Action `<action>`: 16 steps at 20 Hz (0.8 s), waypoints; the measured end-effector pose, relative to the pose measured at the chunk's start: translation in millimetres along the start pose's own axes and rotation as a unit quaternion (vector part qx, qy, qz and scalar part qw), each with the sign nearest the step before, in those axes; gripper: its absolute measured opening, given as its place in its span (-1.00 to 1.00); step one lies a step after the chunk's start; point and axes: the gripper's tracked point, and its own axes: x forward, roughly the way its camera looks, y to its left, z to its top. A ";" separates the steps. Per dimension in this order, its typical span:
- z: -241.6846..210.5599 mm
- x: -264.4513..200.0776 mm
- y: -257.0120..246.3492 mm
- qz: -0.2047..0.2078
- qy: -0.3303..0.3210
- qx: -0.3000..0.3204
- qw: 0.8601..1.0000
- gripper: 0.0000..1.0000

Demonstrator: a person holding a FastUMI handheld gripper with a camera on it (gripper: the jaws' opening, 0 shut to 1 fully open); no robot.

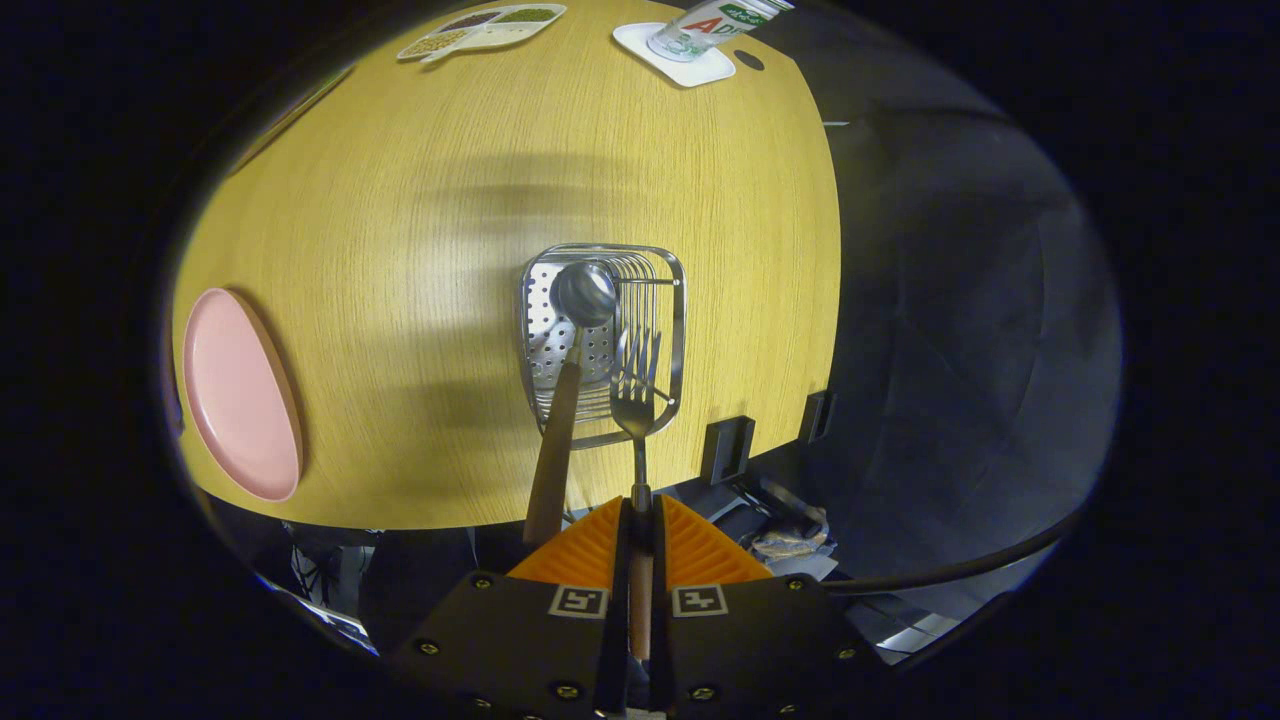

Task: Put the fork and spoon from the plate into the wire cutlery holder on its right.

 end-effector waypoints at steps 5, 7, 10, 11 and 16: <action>4.3 -4.2 0.5 0.001 -0.011 -0.009 1.000 -0.79; 9.3 -6.7 1.8 0.002 -0.025 -0.014 1.000 -0.72; 15.6 -11.9 3.3 0.001 -0.035 -0.023 0.999 -0.72; 16.4 -12.3 3.5 0.001 -0.038 -0.025 0.999 -0.72; 15.7 -16.6 5.1 0.003 -0.045 -0.020 0.999 -0.72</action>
